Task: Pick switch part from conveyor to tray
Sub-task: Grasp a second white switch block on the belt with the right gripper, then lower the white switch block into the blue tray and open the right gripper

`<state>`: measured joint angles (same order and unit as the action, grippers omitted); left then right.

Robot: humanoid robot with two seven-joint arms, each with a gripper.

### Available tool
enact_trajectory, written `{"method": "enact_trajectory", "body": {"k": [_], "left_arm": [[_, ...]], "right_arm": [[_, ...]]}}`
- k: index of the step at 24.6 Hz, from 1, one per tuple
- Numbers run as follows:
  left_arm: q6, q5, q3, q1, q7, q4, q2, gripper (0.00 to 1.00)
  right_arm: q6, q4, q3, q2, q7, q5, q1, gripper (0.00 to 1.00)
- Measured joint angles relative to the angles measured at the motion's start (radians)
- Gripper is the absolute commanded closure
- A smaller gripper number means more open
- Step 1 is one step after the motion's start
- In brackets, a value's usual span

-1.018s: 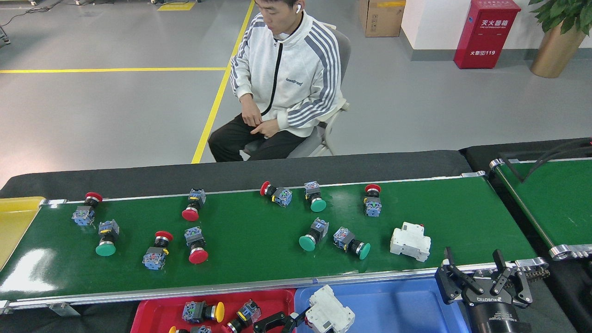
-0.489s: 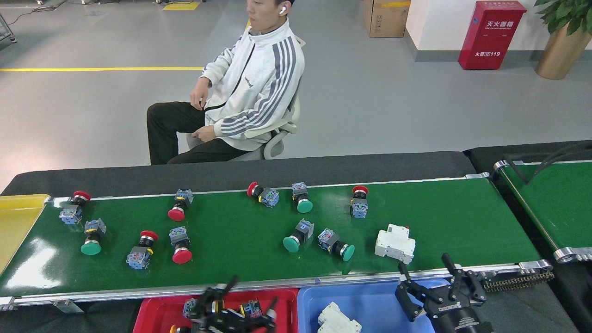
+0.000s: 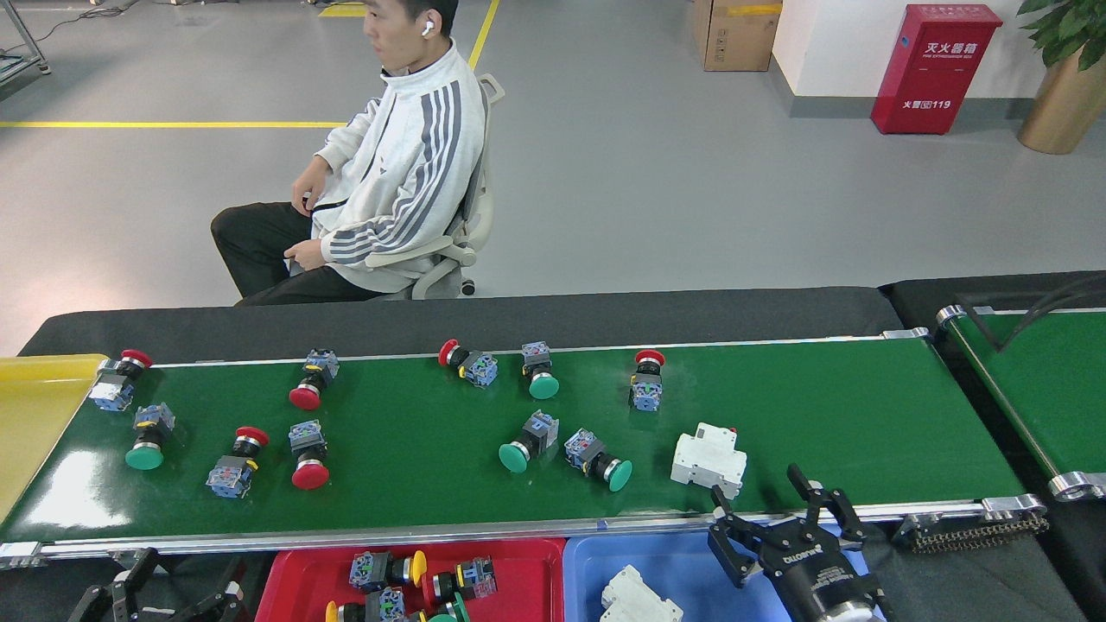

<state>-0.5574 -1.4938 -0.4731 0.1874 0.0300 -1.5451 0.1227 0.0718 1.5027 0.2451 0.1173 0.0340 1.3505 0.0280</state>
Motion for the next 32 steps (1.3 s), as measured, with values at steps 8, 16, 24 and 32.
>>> {"method": "enact_trajectory", "body": {"k": [8,16,24,32], "left_arm": [[-0.002,0.000,0.008,-0.247,-0.001,0.288,0.125,0.00],[-0.004,0.000,0.058,-0.335,-0.003,0.480,0.150,0.01],[0.081,0.000,0.085,-0.396,-0.122,0.617,0.182,0.85],[-0.027,0.029,0.110,-0.264,-0.208,0.476,0.177,0.95]], "right_arm": [[0.003,-0.148,0.084,-0.087,0.024,0.006,0.115,0.33],[0.003,-0.164,0.159,-0.088,0.028,0.012,0.154,0.95],[0.105,-0.060,0.165,-0.020,0.009,0.004,0.140,0.94],[0.446,0.055,-0.019,0.268,-0.180,-0.102,-0.059,0.88]]}}
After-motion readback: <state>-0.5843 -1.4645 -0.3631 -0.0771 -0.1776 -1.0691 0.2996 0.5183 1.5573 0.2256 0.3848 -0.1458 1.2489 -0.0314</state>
